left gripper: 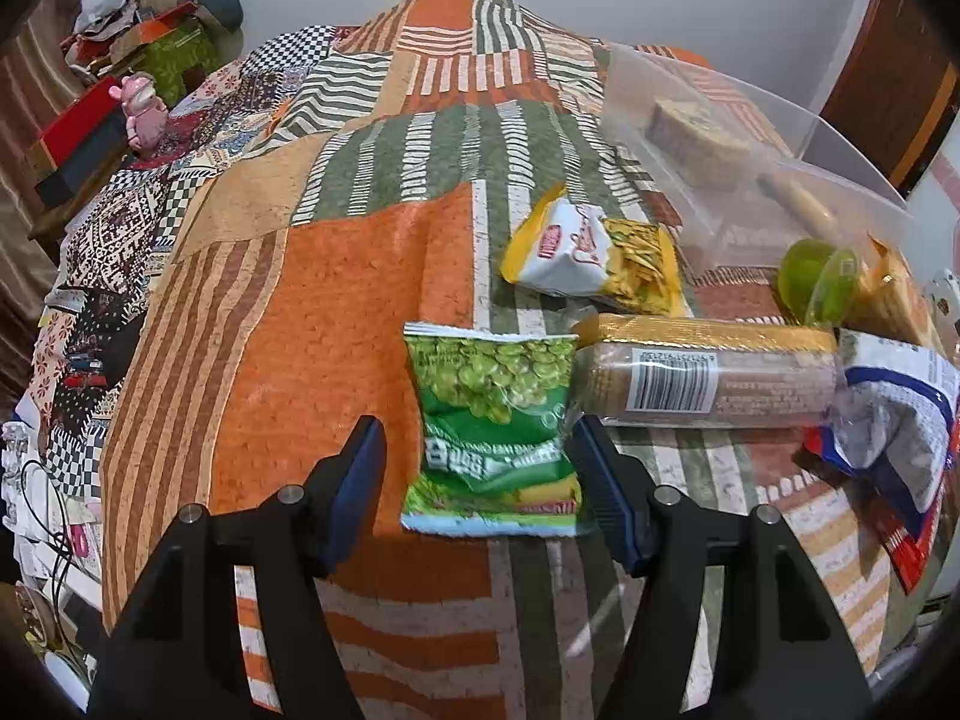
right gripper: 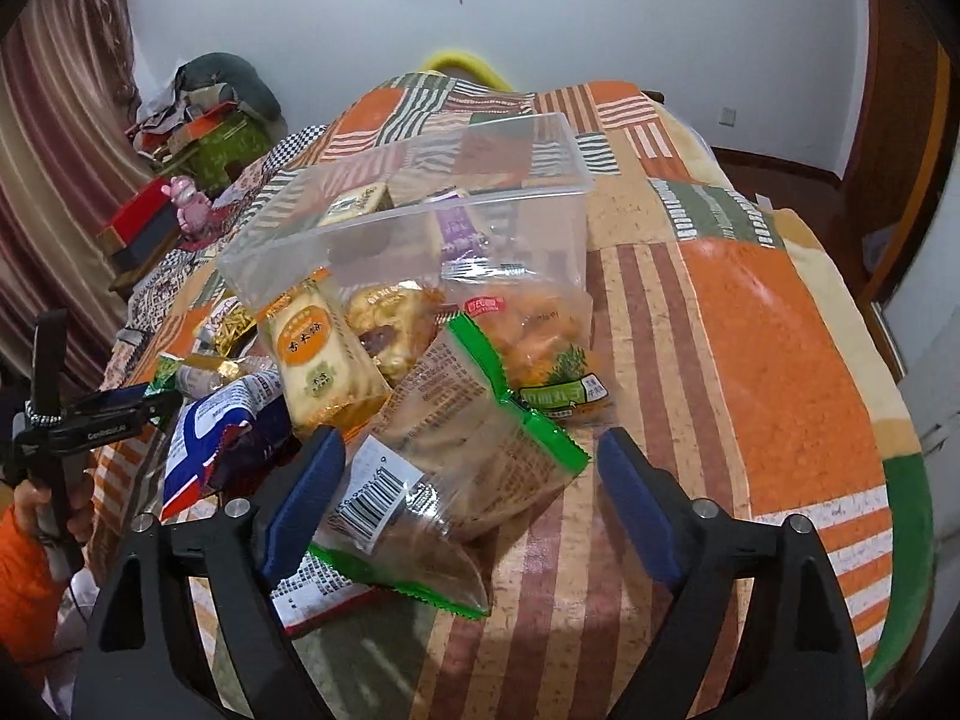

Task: Organize snacks
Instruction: 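Grasp the cookie bag with the right tool while the left grasps the green pea bag, then lower both bags into the clear box and open both tools, then grasp the orange cookie bag with the right tool while the left grasps the yellow chip bag, then drop both bags into the clear box and open both tools, then move the right tool to the stick-biscuit pack while the left approaches the gold-striped biscuit roll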

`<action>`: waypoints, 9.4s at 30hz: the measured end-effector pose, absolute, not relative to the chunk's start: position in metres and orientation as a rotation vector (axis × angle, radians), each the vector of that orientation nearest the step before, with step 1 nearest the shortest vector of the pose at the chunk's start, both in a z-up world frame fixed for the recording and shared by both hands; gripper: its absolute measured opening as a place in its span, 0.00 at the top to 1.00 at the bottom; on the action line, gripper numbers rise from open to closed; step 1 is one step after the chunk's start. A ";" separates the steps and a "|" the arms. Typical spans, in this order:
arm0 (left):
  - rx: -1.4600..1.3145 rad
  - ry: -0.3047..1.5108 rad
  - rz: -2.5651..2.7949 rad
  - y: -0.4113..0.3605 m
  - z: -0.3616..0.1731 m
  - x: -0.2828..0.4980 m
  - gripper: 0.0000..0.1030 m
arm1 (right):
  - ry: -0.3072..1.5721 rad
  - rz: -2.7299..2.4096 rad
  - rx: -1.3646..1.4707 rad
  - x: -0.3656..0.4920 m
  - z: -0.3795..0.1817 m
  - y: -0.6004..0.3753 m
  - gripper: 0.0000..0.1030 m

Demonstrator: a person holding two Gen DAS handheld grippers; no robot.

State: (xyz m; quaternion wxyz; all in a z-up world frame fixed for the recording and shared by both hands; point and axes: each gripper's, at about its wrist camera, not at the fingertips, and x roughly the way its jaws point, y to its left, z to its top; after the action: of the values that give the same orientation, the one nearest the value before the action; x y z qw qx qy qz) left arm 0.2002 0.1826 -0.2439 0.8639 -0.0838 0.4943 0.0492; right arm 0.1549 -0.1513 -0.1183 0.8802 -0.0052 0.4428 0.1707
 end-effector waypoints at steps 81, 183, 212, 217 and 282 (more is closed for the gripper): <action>-0.085 0.850 -0.100 0.059 -0.148 0.333 0.58 | 0.738 0.465 -0.078 0.269 -0.078 -0.122 0.57; -0.080 0.799 0.021 0.141 -0.128 0.242 0.69 | 0.823 0.423 -0.054 0.193 -0.077 -0.170 0.53; -0.065 0.800 -0.114 0.072 -0.125 0.304 0.69 | 0.720 0.518 -0.058 0.249 -0.066 -0.092 0.53; -0.048 0.833 -0.129 0.064 -0.139 0.315 0.69 | 0.762 0.529 -0.076 0.259 -0.082 -0.079 0.53; -0.091 0.974 0.048 0.115 -0.211 0.219 0.16 | 0.939 0.617 -0.196 0.195 -0.133 -0.066 0.34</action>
State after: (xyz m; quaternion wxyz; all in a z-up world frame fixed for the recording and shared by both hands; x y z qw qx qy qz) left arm 0.2187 0.1151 -0.2105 0.8823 -0.0439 0.4680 0.0232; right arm 0.1946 -0.0657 -0.1333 0.8418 -0.0929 0.4445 0.2919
